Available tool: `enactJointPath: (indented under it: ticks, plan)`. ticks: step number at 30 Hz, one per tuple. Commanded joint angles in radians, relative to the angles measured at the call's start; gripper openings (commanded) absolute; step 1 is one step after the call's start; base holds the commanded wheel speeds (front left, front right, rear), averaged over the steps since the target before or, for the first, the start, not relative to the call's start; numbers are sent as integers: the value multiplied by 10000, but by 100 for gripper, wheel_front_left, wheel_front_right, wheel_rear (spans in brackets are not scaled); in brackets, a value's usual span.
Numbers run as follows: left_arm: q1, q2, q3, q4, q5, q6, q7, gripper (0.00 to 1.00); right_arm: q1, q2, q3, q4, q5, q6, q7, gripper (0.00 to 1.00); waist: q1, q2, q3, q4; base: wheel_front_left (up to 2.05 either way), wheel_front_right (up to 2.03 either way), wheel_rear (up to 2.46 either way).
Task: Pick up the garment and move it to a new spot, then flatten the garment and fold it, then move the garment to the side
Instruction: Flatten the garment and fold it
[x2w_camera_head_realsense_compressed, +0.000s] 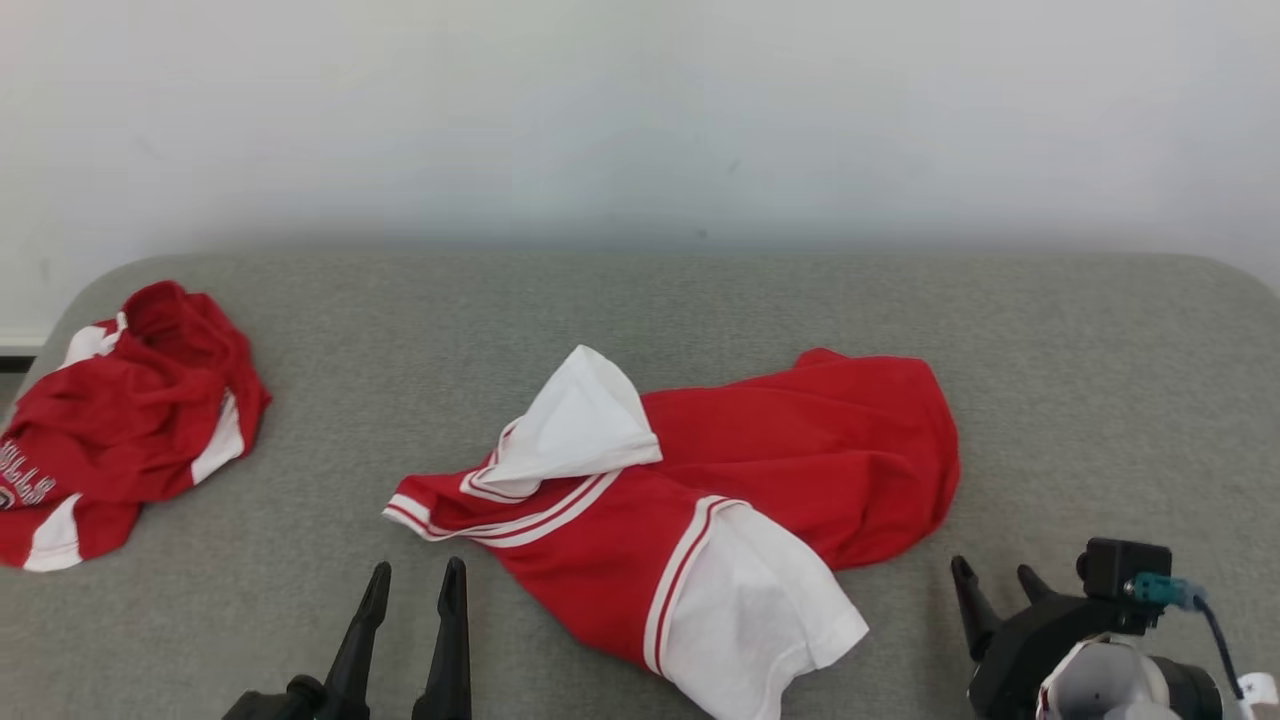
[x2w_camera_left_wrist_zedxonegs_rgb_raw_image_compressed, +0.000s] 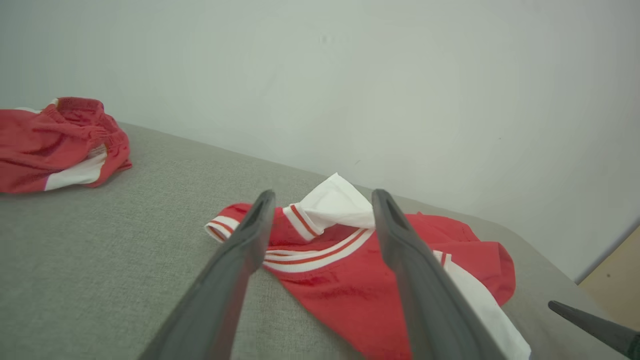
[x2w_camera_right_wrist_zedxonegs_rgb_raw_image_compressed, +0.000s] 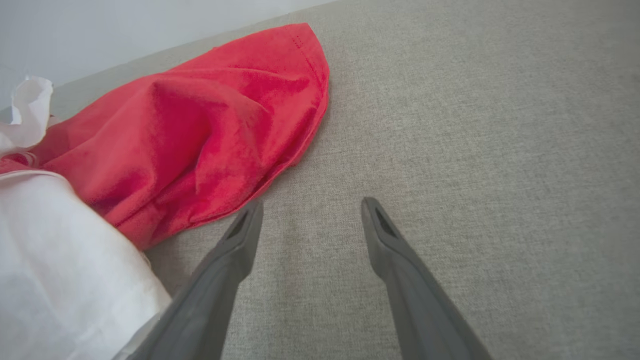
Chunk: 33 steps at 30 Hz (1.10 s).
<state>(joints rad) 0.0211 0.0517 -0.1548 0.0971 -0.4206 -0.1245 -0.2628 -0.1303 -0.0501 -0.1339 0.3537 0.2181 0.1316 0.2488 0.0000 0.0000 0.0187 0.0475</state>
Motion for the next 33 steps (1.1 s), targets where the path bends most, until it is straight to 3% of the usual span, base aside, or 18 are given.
enactJointPath:
  ticks: [1,12,22,28,33]
  plan:
    - [142,-2,-11,-79,97,-57,-31,100,-201,0,-156,132,-90,-21,87,100,0,0,18,356,0,0,0]
    - [338,-14,-23,-124,-54,-52,-31,100,-1506,0,-1278,1906,-14,-21,-169,100,0,0,299,1138,0,0,0]
    - [149,-15,28,-183,-64,-61,-31,100,-2550,-3,-1979,3596,-1159,-21,-248,98,0,0,558,1143,0,0,0]
    - [123,-16,199,-364,59,-62,-31,100,-2763,1,-2575,3841,-1717,-21,-703,100,0,0,602,1101,0,0,0]
    - [138,-18,313,-417,98,-63,-31,100,-2975,11,-2365,4185,-1906,-21,-630,100,0,0,625,1038,0,0,0]
